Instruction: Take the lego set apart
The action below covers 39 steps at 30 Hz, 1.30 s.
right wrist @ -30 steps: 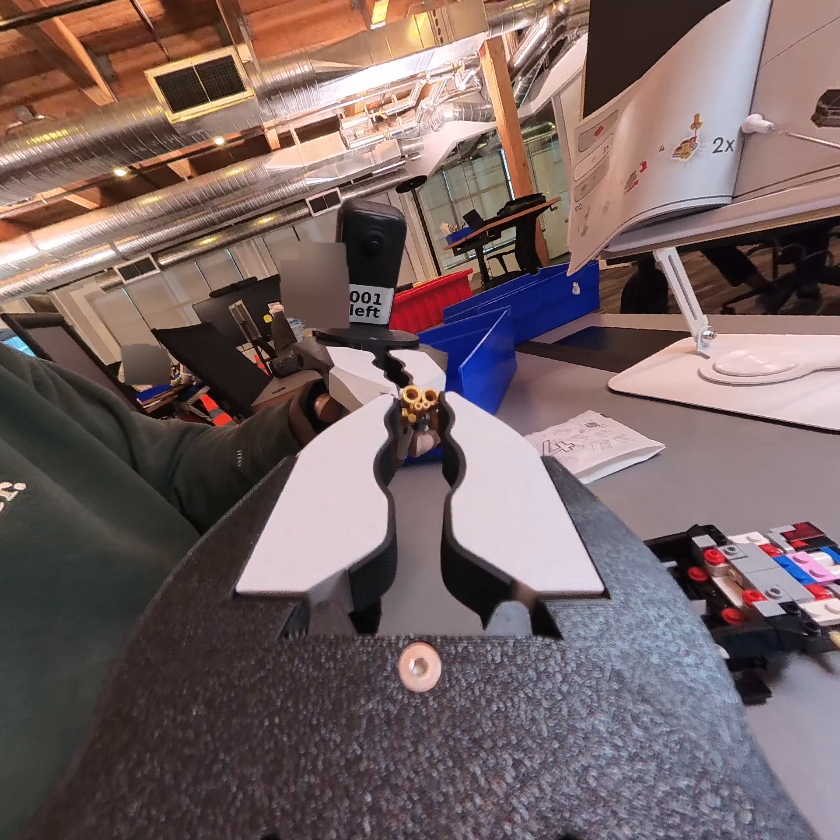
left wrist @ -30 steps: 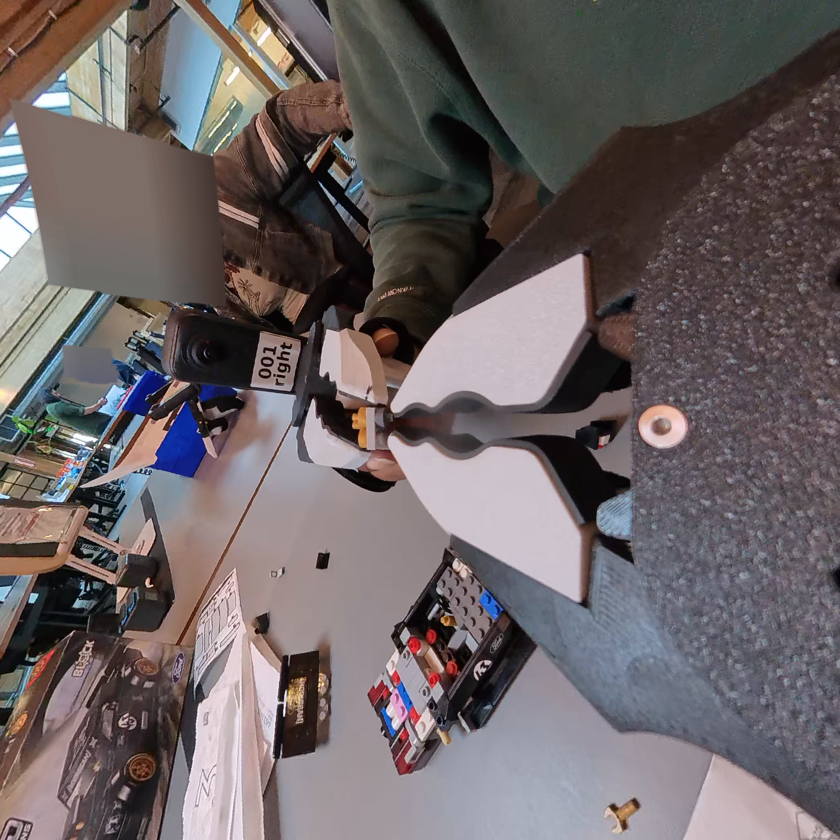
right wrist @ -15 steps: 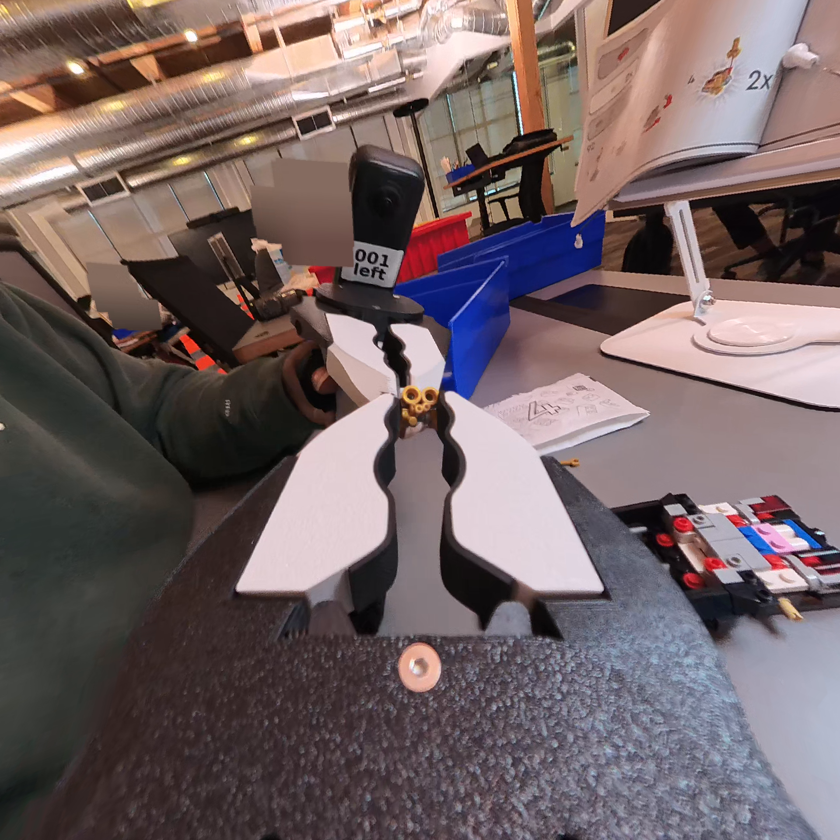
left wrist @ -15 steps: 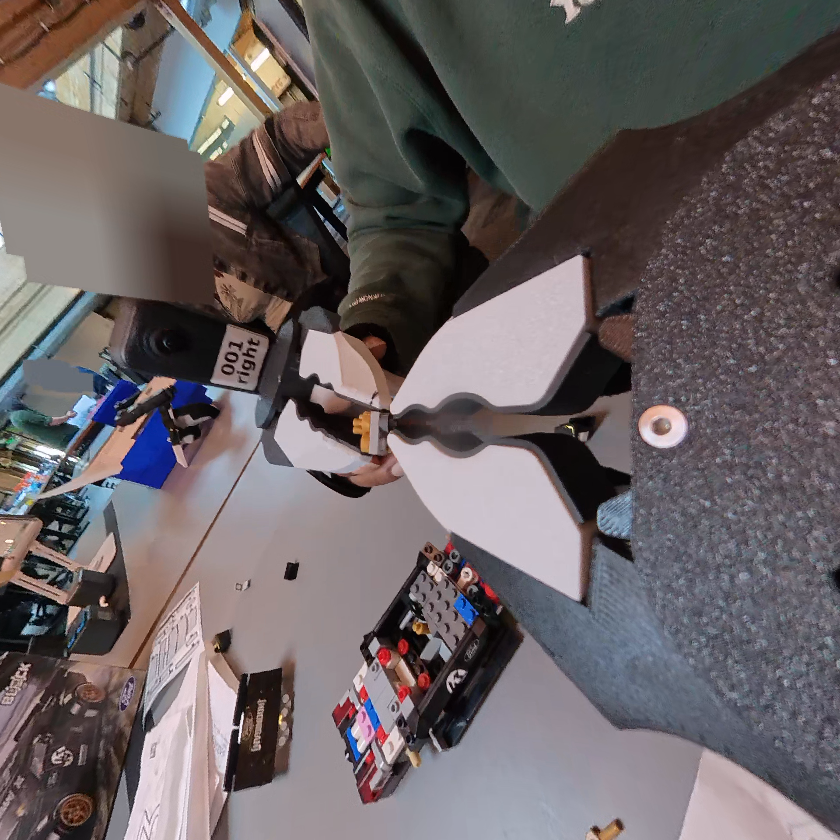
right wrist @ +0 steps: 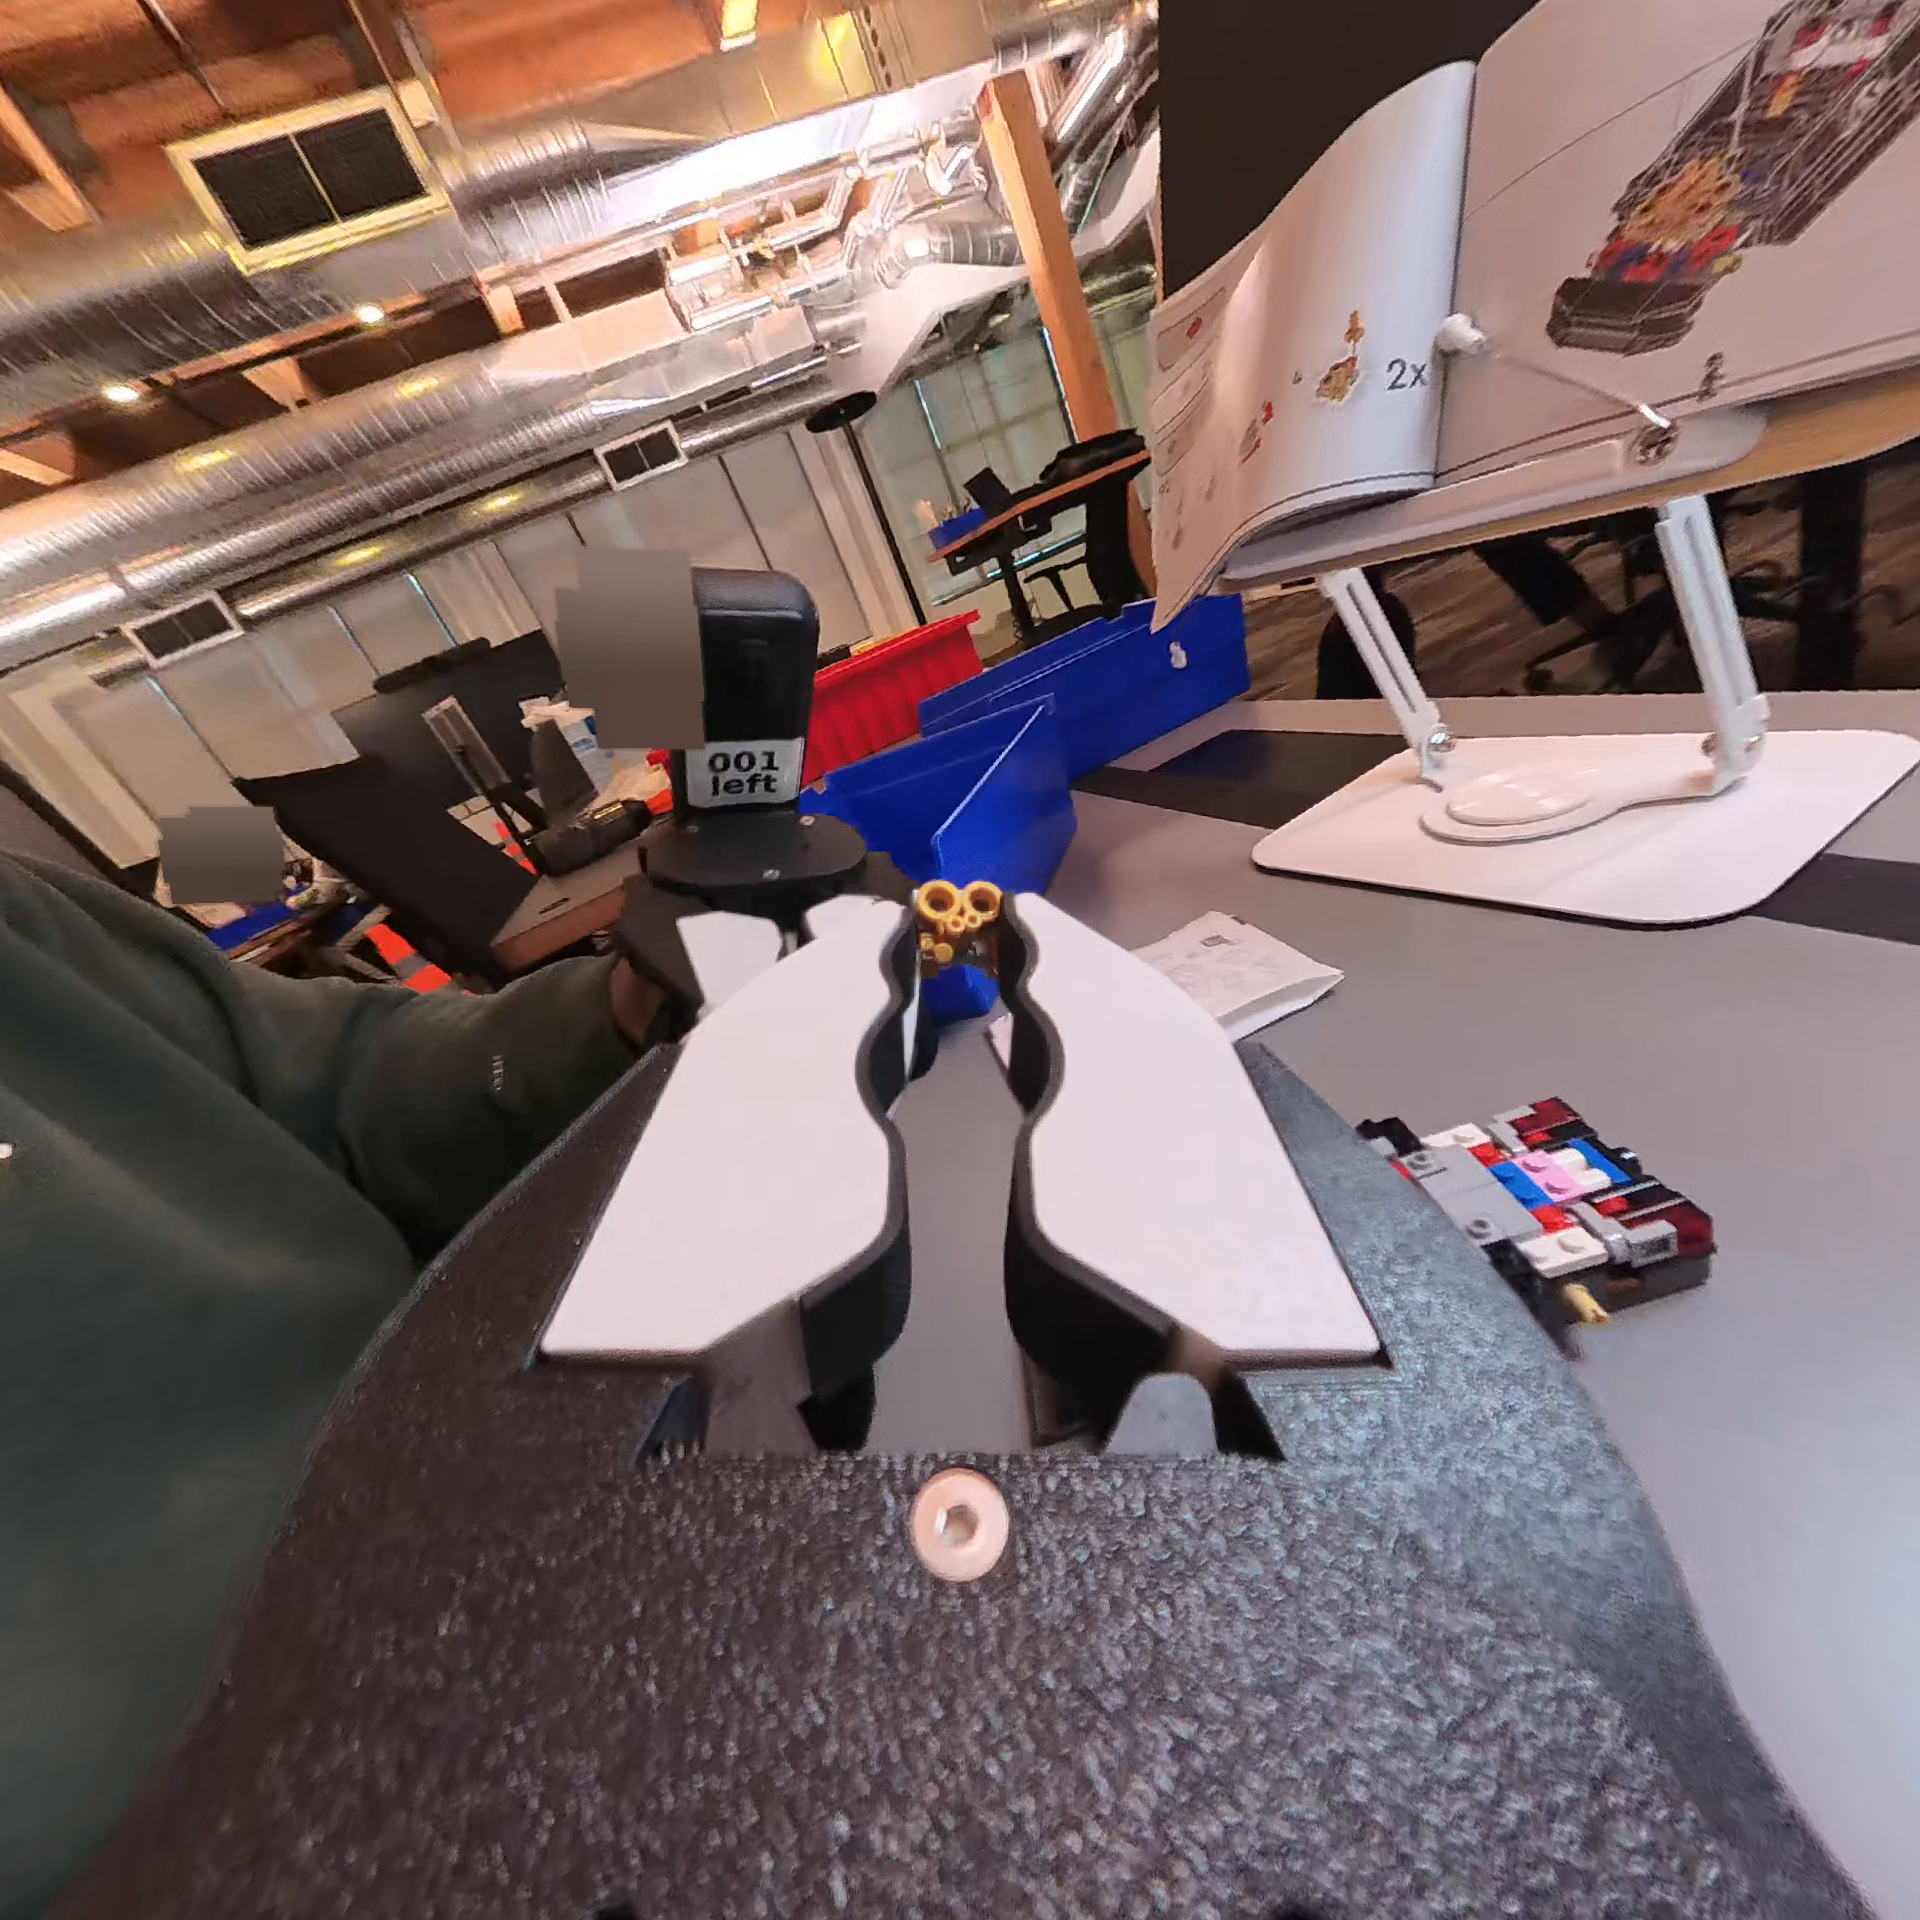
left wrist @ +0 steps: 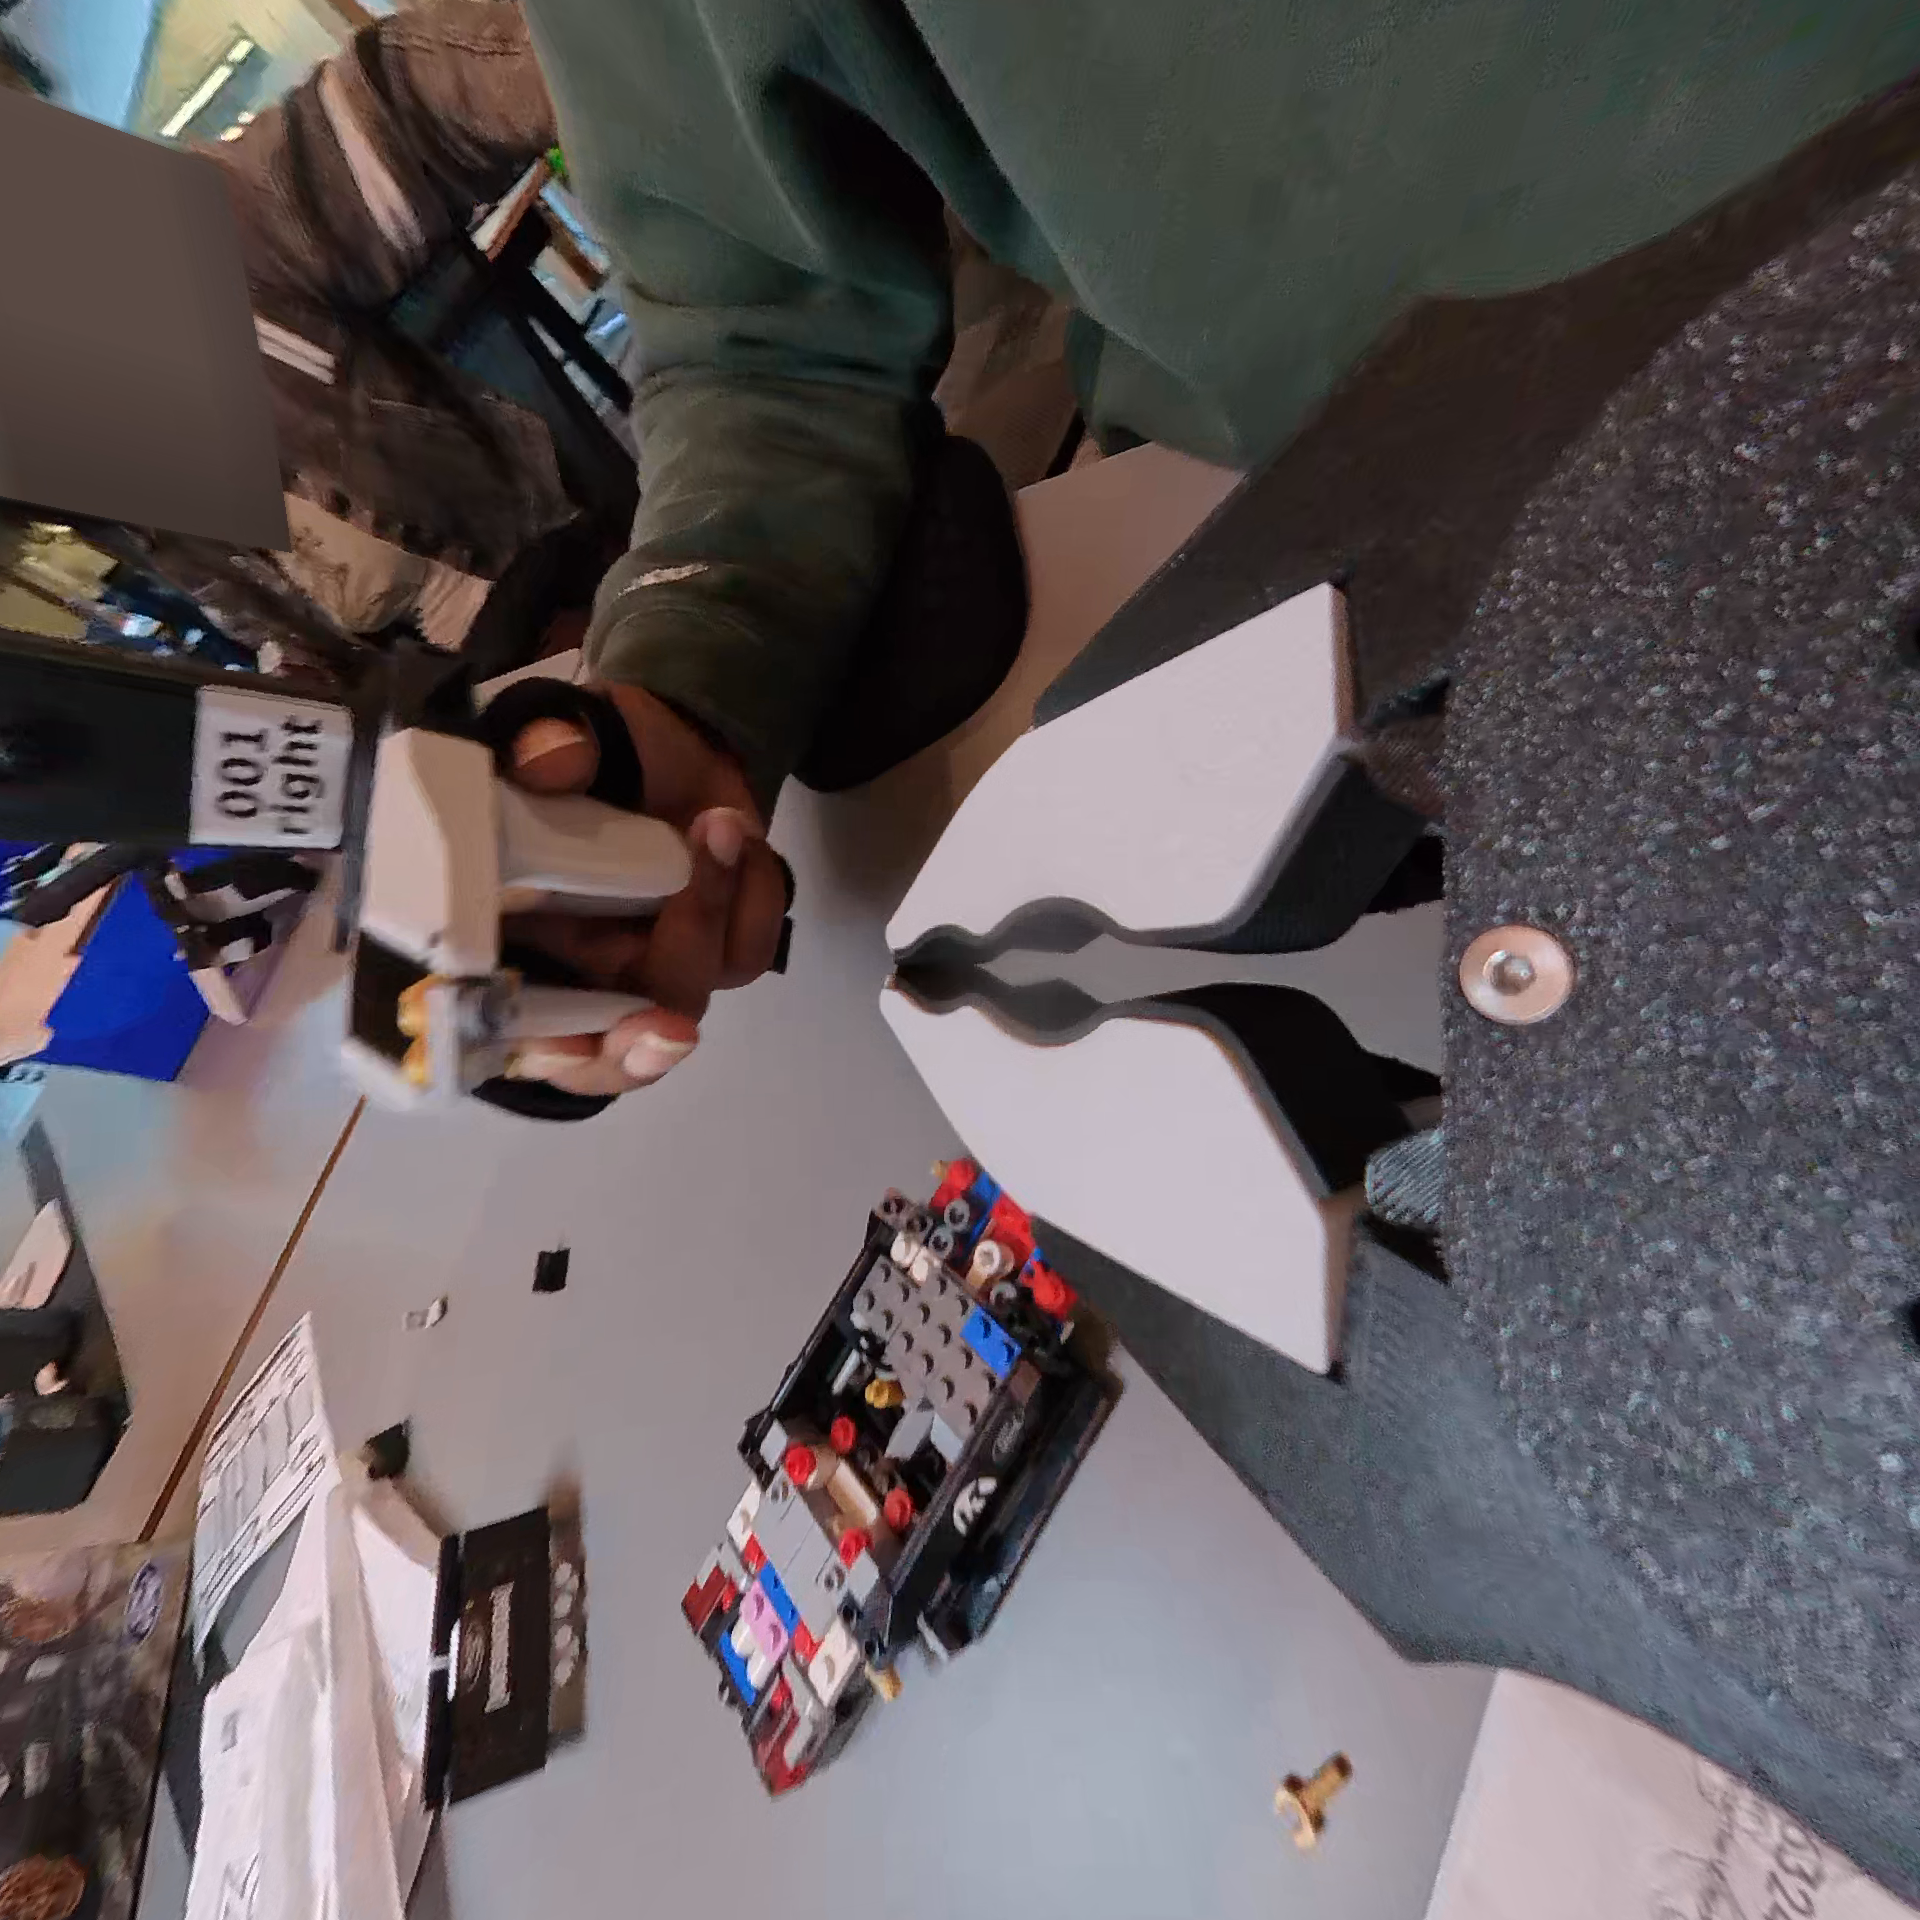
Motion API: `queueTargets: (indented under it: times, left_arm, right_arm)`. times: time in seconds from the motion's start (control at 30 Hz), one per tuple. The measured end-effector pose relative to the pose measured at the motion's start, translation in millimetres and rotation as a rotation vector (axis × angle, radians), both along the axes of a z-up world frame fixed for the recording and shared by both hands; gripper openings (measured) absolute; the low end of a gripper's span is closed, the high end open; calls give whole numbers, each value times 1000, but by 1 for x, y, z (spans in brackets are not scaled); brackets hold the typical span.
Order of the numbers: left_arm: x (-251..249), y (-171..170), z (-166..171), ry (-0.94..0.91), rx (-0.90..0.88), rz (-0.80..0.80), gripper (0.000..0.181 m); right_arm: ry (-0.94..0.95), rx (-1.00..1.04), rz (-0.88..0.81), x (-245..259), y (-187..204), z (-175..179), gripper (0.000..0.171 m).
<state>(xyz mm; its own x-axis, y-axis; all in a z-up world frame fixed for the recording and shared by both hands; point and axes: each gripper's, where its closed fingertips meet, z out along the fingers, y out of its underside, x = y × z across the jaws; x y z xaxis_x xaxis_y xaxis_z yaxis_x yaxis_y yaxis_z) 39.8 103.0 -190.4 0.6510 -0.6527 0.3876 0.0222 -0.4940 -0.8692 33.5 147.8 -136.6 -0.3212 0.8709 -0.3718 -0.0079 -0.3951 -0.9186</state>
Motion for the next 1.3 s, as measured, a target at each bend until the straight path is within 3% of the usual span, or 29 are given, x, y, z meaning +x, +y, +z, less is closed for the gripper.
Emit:
queueTargets:
  times: [0.27,0.37,0.47,0.97,1.3]
  left_arm:
    - [-8,4,31,-195,78,52,4]
    - [-3,3,30,-213,66,35,13]
    - [-3,4,30,-203,77,41,4]
    - [3,-9,16,-275,-62,-95,3]
    - [0,-4,19,-91,49,-11,2]
  right_arm:
    - [-33,28,106,-9,-30,-13,15]
    - [-36,40,113,-11,-35,-14,15]
    - [-42,43,125,-11,-38,-16,15]
    - [-141,205,199,-7,-51,-30,16]
    - [-96,99,166,-9,-45,-21,14]
